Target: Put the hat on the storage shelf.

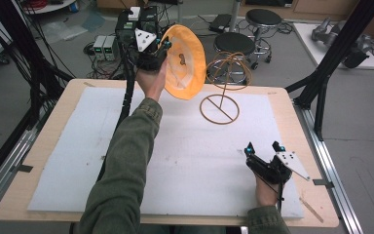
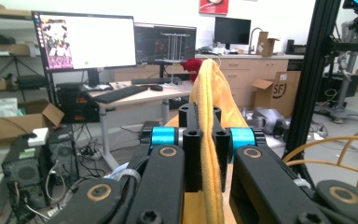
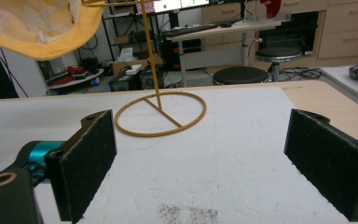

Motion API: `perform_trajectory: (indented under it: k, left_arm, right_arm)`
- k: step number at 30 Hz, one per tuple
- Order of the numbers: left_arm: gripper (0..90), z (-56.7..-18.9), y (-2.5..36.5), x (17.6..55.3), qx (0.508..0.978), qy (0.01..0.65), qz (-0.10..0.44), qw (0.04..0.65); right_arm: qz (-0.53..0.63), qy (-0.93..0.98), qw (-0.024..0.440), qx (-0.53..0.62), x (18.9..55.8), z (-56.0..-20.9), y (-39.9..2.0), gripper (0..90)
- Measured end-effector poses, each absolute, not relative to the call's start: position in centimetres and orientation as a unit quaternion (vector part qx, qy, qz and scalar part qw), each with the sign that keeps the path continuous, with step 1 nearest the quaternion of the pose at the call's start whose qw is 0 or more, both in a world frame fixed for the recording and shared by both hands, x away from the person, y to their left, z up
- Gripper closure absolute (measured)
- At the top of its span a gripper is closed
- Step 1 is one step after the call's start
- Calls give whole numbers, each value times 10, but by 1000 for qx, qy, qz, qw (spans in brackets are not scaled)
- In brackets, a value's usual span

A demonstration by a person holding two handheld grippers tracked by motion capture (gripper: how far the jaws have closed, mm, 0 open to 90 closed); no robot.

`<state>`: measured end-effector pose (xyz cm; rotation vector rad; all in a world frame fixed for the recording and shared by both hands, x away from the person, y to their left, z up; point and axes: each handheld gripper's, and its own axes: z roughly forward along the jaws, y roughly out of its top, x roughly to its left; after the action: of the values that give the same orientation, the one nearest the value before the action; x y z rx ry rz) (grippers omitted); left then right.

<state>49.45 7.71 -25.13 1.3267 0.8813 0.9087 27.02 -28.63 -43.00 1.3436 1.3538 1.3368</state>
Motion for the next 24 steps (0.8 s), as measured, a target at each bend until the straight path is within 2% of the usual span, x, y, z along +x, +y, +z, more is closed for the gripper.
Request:
perform_trajectory:
  k: [13,24]
  left_arm:
    - [876,-221,51,499,563,383,415,604]
    - [876,-196,6,497,562,353,418,621]
  right_arm:
    - [529,531,389,536,272,-431,-286,80]
    - [526,532,393,534,271,-431,-286,80]
